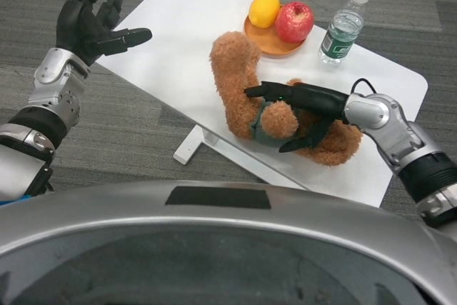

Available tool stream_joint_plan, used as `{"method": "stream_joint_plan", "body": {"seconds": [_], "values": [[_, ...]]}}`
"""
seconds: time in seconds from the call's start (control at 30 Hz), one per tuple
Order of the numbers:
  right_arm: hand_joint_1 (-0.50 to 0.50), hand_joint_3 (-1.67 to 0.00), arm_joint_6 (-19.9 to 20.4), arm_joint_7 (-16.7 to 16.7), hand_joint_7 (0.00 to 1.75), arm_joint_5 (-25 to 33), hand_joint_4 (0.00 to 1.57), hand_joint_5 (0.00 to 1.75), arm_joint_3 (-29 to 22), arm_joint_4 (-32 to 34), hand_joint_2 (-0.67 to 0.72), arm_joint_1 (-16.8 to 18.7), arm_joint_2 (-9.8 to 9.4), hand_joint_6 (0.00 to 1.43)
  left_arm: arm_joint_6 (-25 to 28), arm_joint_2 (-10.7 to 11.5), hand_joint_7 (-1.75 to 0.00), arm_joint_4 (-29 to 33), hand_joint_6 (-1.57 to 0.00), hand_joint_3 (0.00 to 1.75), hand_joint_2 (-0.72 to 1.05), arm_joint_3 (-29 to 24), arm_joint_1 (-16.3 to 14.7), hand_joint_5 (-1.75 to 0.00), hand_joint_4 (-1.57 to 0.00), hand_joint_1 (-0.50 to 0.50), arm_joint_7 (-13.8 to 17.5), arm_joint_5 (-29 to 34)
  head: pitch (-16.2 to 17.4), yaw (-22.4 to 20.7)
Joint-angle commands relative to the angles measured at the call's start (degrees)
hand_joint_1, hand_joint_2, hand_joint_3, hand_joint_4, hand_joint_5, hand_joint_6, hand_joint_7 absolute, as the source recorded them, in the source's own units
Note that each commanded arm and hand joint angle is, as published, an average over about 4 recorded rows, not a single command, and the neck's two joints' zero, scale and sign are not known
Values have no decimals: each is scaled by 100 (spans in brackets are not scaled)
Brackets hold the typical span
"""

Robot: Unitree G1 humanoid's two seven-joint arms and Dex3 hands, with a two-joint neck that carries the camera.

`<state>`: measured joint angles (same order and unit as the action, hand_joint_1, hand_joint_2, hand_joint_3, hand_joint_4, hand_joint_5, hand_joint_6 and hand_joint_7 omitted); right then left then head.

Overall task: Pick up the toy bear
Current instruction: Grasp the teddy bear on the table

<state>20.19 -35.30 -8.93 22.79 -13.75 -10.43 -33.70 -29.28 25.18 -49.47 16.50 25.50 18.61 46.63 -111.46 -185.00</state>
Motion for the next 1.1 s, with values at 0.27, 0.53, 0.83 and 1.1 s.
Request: {"method": "stream_joint_plan", "body": {"seconds": [0.27, 0.53, 0.83, 1.1], "values": [[-42, -97, -281, -338, 28, -1205, 0, 68, -328, -154, -48, 146, 322, 0, -78, -16, -21, -51, 0, 9, 52, -8, -133, 0, 0, 34, -15, 107, -50, 99], [-42, -129, -210, -276, 28, -2253, 0, 78, -842, -673, -54, -3, 665, 0, -78, -42, -19, -62, 0, 9, 52, 3, -124, 0, 0, 34, -15, 118, -75, 130], [-45, -159, -50, -61, 77, -2385, 0, 102, -1324, -994, -51, 43, 984, 0, -97, -84, -16, -62, 0, 4, 52, -15, -124, 0, 0, 34, -24, 118, -113, 217], [-46, -159, -26, -32, 147, -1247, 0, 131, -1499, -1330, -48, 63, 1098, 8, -104, -86, -16, -71, 0, 9, 52, -15, -116, 0, 0, 36, -24, 118, -135, 224]]}}
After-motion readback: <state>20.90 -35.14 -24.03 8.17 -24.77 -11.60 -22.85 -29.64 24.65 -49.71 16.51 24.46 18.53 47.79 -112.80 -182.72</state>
